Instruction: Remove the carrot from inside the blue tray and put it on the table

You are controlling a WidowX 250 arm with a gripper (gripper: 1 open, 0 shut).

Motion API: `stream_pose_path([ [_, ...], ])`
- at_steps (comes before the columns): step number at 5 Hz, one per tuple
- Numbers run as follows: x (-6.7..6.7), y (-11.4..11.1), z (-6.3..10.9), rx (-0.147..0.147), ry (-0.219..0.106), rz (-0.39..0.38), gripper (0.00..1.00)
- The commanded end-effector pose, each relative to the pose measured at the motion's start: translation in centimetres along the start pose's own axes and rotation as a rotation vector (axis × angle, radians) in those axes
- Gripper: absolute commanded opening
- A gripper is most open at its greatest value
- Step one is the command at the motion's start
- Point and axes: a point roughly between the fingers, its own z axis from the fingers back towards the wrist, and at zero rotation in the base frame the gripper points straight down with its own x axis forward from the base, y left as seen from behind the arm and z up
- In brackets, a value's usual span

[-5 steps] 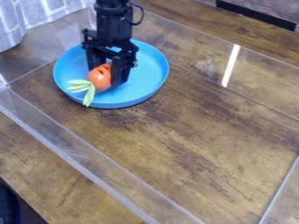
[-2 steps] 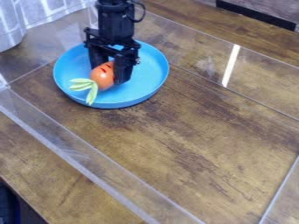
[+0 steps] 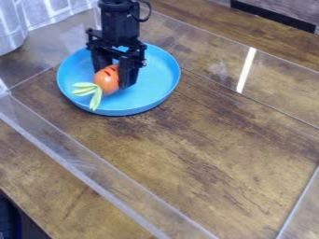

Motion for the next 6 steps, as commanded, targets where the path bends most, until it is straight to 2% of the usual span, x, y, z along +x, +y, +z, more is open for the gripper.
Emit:
stream_pose_path([
  [1, 0.6, 0.5, 2.8, 0.012, -0.083, 0.013, 0.0],
  [6, 0.4, -1.3, 5.5, 0.032, -0.109, -0.044, 0.0],
])
